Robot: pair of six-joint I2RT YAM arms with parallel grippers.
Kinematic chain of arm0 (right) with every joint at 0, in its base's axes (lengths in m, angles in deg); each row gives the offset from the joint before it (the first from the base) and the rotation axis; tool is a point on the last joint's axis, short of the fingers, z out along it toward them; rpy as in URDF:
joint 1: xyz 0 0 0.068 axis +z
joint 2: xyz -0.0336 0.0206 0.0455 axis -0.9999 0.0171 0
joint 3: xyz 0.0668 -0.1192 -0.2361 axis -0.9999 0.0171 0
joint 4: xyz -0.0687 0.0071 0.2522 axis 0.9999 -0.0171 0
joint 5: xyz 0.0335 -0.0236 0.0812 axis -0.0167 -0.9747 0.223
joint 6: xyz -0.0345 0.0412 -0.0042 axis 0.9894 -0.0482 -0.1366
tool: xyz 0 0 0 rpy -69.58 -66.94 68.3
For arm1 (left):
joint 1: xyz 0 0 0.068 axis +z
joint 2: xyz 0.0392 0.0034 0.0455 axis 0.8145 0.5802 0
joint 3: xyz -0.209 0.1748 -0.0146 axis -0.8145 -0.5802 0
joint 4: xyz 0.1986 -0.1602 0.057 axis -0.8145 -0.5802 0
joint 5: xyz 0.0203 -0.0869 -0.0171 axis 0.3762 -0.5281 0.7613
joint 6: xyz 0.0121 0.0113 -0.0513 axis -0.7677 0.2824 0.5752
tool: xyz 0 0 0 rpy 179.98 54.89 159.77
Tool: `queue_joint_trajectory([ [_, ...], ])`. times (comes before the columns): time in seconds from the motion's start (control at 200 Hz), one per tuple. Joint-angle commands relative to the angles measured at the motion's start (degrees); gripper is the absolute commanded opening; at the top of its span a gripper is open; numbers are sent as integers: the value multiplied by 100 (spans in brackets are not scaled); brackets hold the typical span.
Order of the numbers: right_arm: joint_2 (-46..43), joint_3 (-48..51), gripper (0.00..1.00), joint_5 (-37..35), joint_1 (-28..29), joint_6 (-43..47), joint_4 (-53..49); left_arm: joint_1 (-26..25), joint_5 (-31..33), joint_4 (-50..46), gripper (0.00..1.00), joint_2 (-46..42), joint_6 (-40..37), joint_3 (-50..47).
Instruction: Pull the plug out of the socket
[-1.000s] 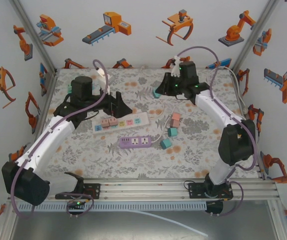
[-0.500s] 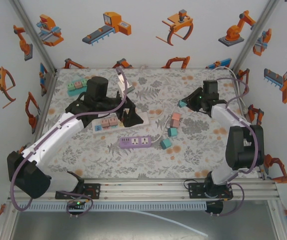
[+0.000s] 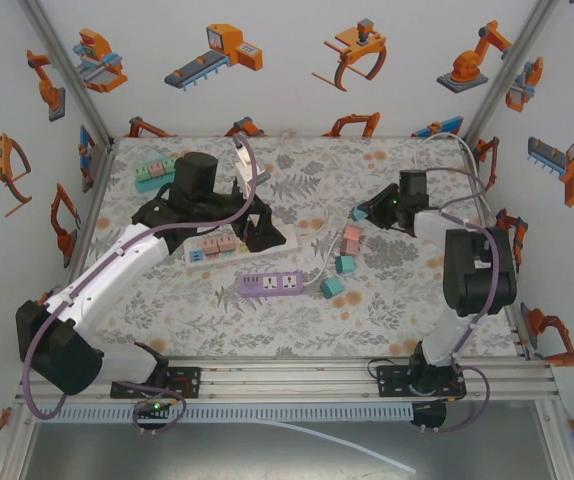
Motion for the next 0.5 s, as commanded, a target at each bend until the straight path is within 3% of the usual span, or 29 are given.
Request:
queue_joint_trajectory([
  [0.0,136,56,19,166,-15,-61,352,-31,-1,58,97,59,-31,165],
  [0.366,314,65,44,61,-13,193,-60,-32,-44,64,97,273,-28,256],
  [0.496,254,139,47,1,-12,335,-167,-29,-10,53,97,306,-37,248],
])
